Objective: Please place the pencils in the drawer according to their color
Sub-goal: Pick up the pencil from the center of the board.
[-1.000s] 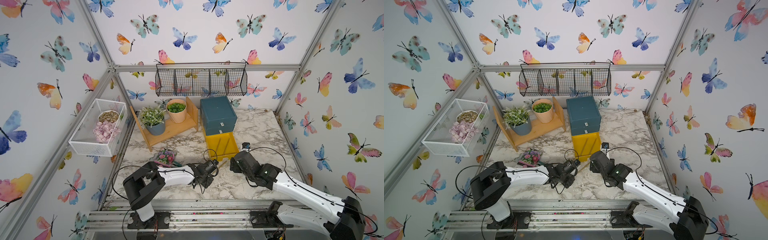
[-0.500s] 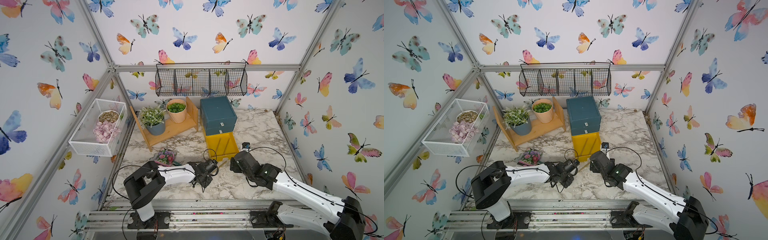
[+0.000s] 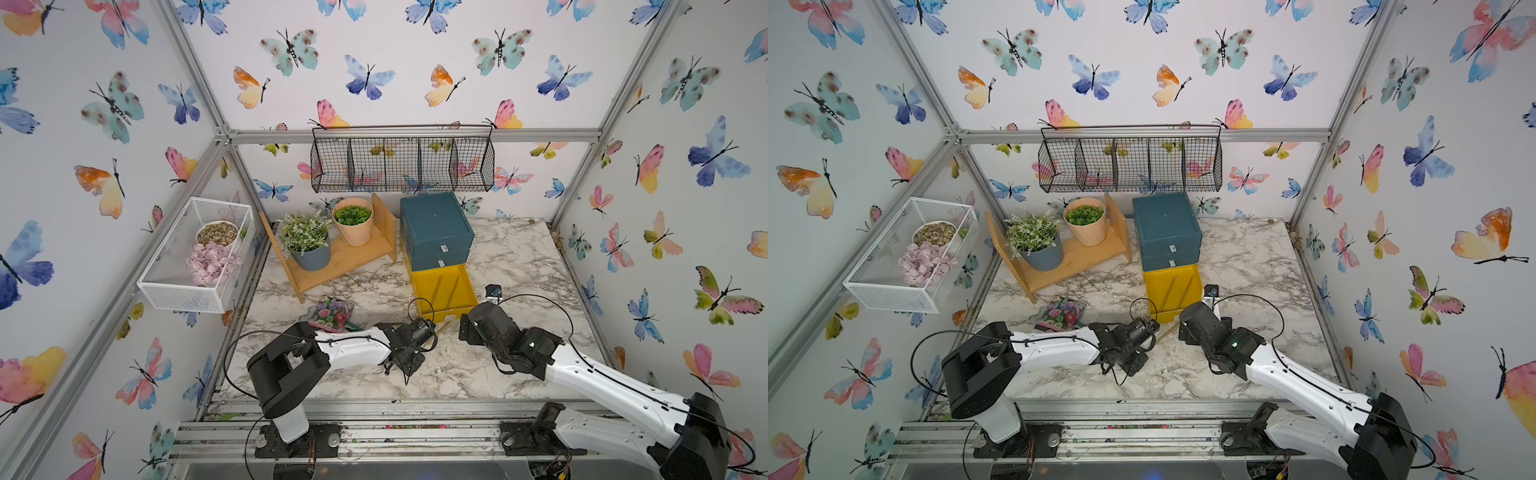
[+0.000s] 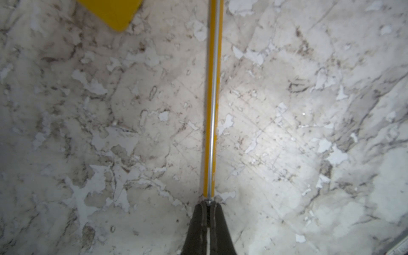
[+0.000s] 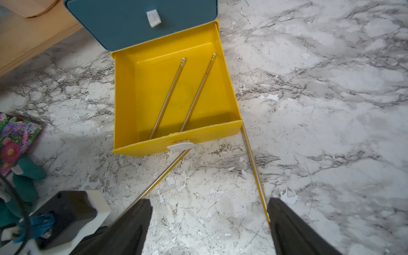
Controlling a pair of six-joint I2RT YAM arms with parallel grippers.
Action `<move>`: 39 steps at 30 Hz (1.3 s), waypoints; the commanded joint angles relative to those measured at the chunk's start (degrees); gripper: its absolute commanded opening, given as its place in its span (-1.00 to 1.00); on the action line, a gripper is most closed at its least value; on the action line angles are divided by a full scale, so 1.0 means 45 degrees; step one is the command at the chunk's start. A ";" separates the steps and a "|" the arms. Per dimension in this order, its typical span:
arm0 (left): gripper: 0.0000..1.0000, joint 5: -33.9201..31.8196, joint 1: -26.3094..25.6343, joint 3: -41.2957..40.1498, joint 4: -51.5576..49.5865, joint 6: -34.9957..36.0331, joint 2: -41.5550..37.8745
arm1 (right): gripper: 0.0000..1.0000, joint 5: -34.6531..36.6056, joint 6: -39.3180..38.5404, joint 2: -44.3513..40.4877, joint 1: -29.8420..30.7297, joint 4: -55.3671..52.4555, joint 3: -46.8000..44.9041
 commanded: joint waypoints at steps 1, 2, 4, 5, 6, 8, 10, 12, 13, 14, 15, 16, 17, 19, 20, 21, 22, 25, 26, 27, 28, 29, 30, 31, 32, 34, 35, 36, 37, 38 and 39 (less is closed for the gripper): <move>-1.00 0.0081 -0.0052 -0.0445 -0.0863 0.0308 -0.0431 | 0.84 0.0657 0.0280 -0.0258 0.0068 -0.0412 0.0088; -1.00 0.0082 -0.0043 -0.0442 -0.0871 0.0361 -0.0530 | 0.88 0.0712 0.0322 -0.0277 0.0056 -0.0458 0.0107; -1.00 0.0129 -0.0052 -0.0446 -0.0943 0.0446 -0.0744 | 0.97 0.0861 0.0394 -0.0301 0.0055 -0.0533 0.0146; -1.00 0.0211 -0.0052 -0.0466 -0.0970 0.0520 -0.0870 | 0.97 0.0922 0.0439 -0.0302 0.0055 -0.0586 0.0170; -1.00 0.0302 -0.0047 -0.0481 -0.1003 0.0548 -0.1020 | 0.97 0.0987 0.0503 -0.0298 0.0055 -0.0623 0.0189; -1.00 0.0574 -0.0050 -0.0576 -0.1110 0.0697 -0.1337 | 0.97 0.1050 0.0557 -0.0279 0.0055 -0.0656 0.0170; -1.00 0.0762 -0.0070 -0.0692 -0.1305 0.0876 -0.1759 | 0.97 0.1127 0.0700 -0.0225 0.0056 -0.0699 0.0170; -1.00 0.1010 -0.0069 -0.0798 -0.1470 0.1075 -0.2235 | 0.97 0.1224 0.0794 -0.0181 0.0055 -0.0676 0.0180; -1.00 0.1152 -0.0068 -0.0835 -0.1496 0.1168 -0.2431 | 0.97 0.1246 0.0786 -0.0161 0.0055 -0.0625 0.0190; -1.00 0.1280 -0.0091 -0.0833 -0.1517 0.1277 -0.2616 | 0.97 0.1280 0.0785 -0.0126 0.0055 -0.0579 0.0190; -1.00 0.1383 -0.0091 -0.0852 -0.1528 0.1309 -0.2803 | 0.97 0.1319 0.0785 -0.0102 0.0056 -0.0537 0.0190; -1.00 0.1437 -0.0101 -0.0858 -0.1556 0.1329 -0.2893 | 0.97 0.1342 0.0799 -0.0065 0.0055 -0.0490 0.0209; -1.00 0.1500 -0.0110 -0.0845 -0.1576 0.1381 -0.2978 | 0.97 0.1381 0.0823 -0.0044 0.0053 -0.0478 0.0238; -1.00 0.1497 -0.0111 -0.0866 -0.1576 0.1377 -0.3093 | 0.97 0.1418 0.0877 -0.0024 0.0041 -0.0486 0.0268; -1.00 0.1440 -0.0129 -0.0889 -0.1557 0.1383 -0.3139 | 0.97 0.1441 0.0899 -0.0025 0.0047 -0.0491 0.0287; -1.00 0.1393 -0.0130 -0.0926 -0.1495 0.1383 -0.3191 | 0.97 0.1459 0.0921 -0.0024 0.0045 -0.0493 0.0307; -1.00 0.1382 -0.0130 -0.0939 -0.1426 0.1370 -0.3251 | 0.97 0.1462 0.0922 -0.0026 0.0036 -0.0486 0.0317; -1.00 0.1361 -0.0130 -0.0986 -0.1265 0.1400 -0.3405 | 0.97 0.1500 0.0922 -0.0060 0.0036 -0.0500 0.0326; -1.00 0.1351 -0.0128 -0.0970 -0.1219 0.1397 -0.3429 | 0.97 0.1535 0.0939 -0.0090 0.0036 -0.0515 0.0346; -1.00 0.1314 -0.0129 -0.0941 -0.1223 0.1416 -0.3436 | 0.97 0.1557 0.0941 -0.0104 0.0036 -0.0537 0.0346; -1.00 0.1292 -0.0150 -0.0931 -0.1200 0.1425 -0.3454 | 0.97 0.1560 0.0946 -0.0136 0.0036 -0.0537 0.0346; -1.00 0.1258 -0.0140 -0.0915 -0.1186 0.1441 -0.3486 | 0.97 0.1560 0.0941 -0.0171 0.0036 -0.0539 0.0339; -1.00 0.1235 -0.0150 -0.0902 -0.1166 0.1437 -0.3509 | 0.97 0.1560 0.0960 -0.0202 0.0036 -0.0523 0.0331; -1.00 0.1214 -0.0149 -0.0885 -0.1147 0.1441 -0.3536 | 0.97 0.1560 0.0961 -0.0217 0.0036 -0.0515 0.0327; -1.00 0.1244 -0.0150 -0.0876 -0.1127 0.1499 -0.3546 | 0.97 0.1560 0.0961 -0.0236 0.0036 -0.0534 0.0326; -1.00 0.1244 -0.0146 -0.0858 -0.1173 0.1554 -0.3489 | 0.97 0.1560 0.0961 -0.0269 0.0036 -0.0486 0.0307; -1.00 0.1234 -0.0140 -0.0853 -0.1200 0.1564 -0.3403 | 0.97 0.1560 0.0961 -0.0285 0.0036 -0.0485 0.0295; -1.00 0.1282 -0.0150 -0.0867 -0.1241 0.1560 -0.3256 | 0.97 0.1560 0.0961 -0.0281 0.0036 -0.0463 0.0287; -1.00 0.1356 -0.0150 -0.0838 -0.1300 0.1573 -0.3125 | 0.97 0.1560 0.0961 -0.0287 0.0036 -0.0467 0.0287; -1.00 0.1473 -0.0150 -0.0838 -0.1339 0.1598 -0.2946 | 0.97 0.1560 0.0961 -0.0278 0.0036 -0.0485 0.0287; -1.00 0.1580 -0.0149 -0.0805 -0.1398 0.1637 -0.2772 | 0.97 0.1560 0.0942 -0.0297 0.0036 -0.0483 0.0287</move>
